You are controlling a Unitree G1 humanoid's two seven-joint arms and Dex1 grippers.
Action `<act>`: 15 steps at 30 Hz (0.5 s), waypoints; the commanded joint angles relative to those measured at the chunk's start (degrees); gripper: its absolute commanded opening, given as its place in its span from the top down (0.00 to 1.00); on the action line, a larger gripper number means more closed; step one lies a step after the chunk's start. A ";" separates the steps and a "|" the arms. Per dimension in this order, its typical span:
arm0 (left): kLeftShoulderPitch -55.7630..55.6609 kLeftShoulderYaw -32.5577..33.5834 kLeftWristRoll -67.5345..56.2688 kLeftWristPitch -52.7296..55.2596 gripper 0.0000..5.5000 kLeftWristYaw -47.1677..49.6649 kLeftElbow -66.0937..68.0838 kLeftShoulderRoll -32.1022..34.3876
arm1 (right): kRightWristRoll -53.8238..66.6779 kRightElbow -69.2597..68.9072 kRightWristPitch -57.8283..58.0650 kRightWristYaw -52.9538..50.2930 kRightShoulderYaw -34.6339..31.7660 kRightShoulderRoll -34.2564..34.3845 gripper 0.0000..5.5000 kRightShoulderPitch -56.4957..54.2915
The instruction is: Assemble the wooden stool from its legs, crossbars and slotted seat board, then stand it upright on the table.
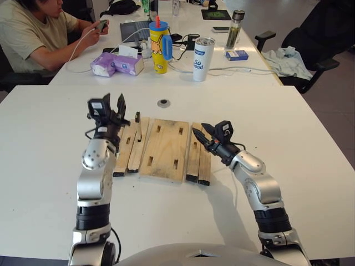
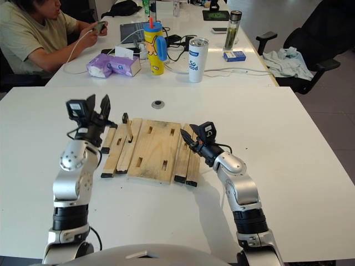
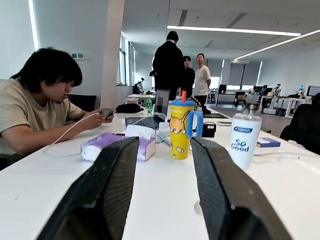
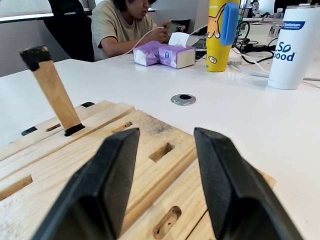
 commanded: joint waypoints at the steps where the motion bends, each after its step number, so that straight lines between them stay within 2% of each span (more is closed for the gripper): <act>1: -7.42 1.51 -1.64 3.45 0.65 -1.30 2.49 2.29 | -0.71 0.64 -0.47 -0.39 0.34 0.50 0.63 -1.23; 15: -12.24 -0.74 -0.65 6.00 0.65 -2.78 10.69 1.40 | -1.46 2.04 -1.97 -0.56 0.74 1.62 0.63 -2.26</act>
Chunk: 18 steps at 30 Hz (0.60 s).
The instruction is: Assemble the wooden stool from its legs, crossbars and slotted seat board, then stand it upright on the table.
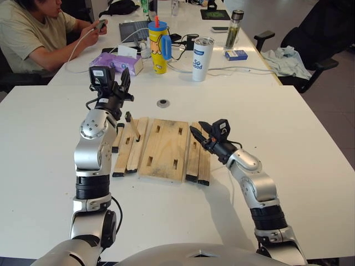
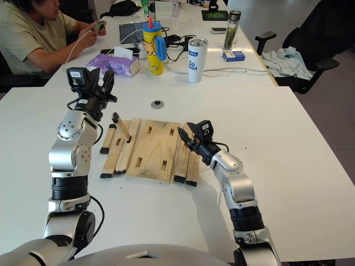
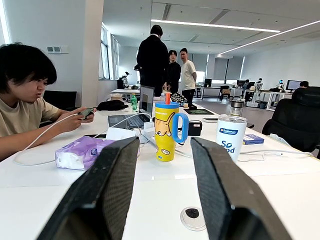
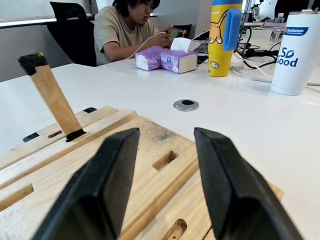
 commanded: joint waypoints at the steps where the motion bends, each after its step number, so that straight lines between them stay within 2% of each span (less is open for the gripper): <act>1: -1.88 -0.54 0.41 0.98 0.65 0.02 2.04 -0.19 | -0.82 0.41 -0.48 -0.54 0.27 0.43 0.63 -0.95; 8: -4.64 -0.78 1.98 -1.07 0.65 0.82 2.10 0.30 | -1.33 0.23 -0.84 -0.92 0.14 1.04 0.63 -0.67; 13: 5.07 -6.53 5.16 9.16 0.65 -1.23 20.47 -0.98 | -1.86 0.76 -1.10 -0.99 0.74 1.61 0.63 -0.77; 16: 8.02 -8.43 6.45 10.58 0.65 -1.16 23.00 -1.14 | -1.90 1.11 -1.26 -1.12 0.51 1.64 0.63 -1.18; 18: 6.67 -7.17 6.29 9.95 0.65 -0.03 22.28 -0.88 | -1.88 1.10 -1.30 -1.30 0.23 1.72 0.63 -1.34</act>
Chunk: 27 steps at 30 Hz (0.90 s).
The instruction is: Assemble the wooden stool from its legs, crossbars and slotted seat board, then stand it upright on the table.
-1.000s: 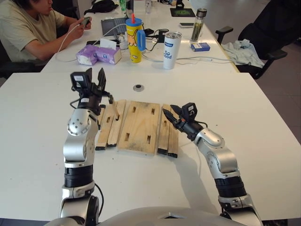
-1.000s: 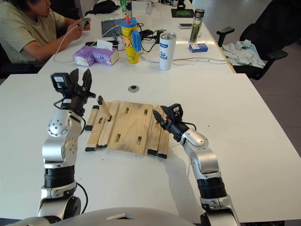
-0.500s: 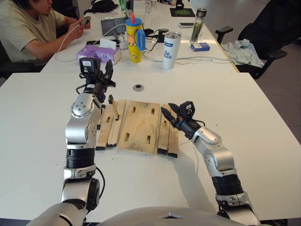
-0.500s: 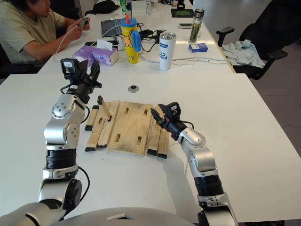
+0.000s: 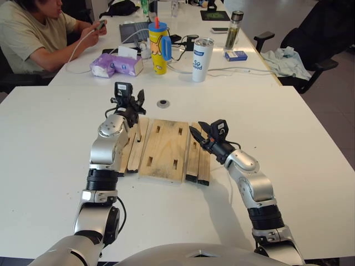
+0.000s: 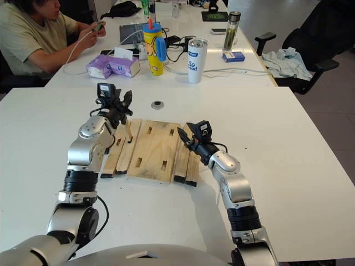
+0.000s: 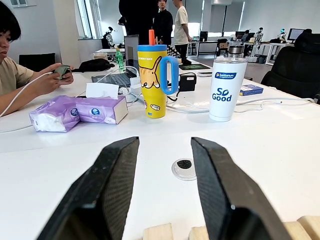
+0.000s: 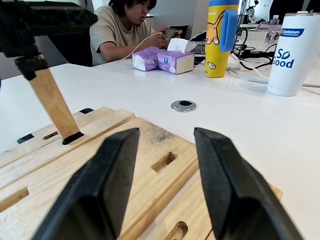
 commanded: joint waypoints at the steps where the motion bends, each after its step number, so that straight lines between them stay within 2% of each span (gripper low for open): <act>1: 7.56 -0.90 2.07 7.35 0.65 1.36 8.46 -0.22 | -0.25 0.09 -0.38 -0.36 -0.26 0.11 0.63 -1.31; 14: 2.79 3.37 0.70 -8.58 0.65 2.87 -4.20 -1.05 | -0.35 1.00 -1.43 -0.77 -0.54 0.93 0.63 -1.00; 19: 5.37 3.59 0.11 -5.35 0.65 3.49 -13.08 -1.37 | -0.34 0.77 -1.47 -0.88 -0.78 0.74 0.63 -0.74; 27: 16.81 0.95 -0.09 3.71 0.65 3.86 -26.02 -3.01 | -0.30 -0.54 -0.78 -0.72 -0.42 0.40 0.63 0.51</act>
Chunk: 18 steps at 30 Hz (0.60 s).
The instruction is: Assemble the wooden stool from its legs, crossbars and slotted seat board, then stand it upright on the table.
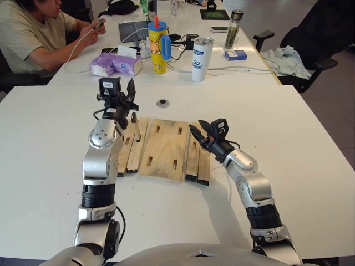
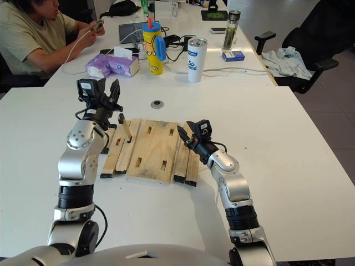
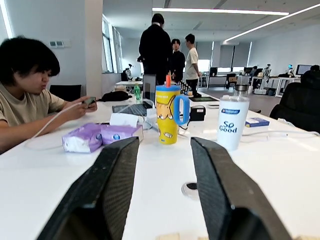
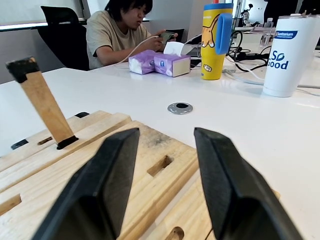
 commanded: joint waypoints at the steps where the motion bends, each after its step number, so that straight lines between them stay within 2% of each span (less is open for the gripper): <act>1: 5.93 -1.26 -0.31 4.19 0.65 0.50 -5.33 -1.16 | -0.01 -1.17 0.62 -0.06 0.14 -0.23 0.63 0.80; 13: 8.54 -4.07 3.69 7.22 0.65 1.55 -0.09 -1.08 | 0.19 -1.53 1.25 0.62 0.89 -0.37 0.63 0.80; 18: 8.72 -4.98 4.85 8.70 0.78 1.38 0.59 -0.90 | 0.14 -1.25 1.31 0.75 0.86 -0.32 0.63 0.74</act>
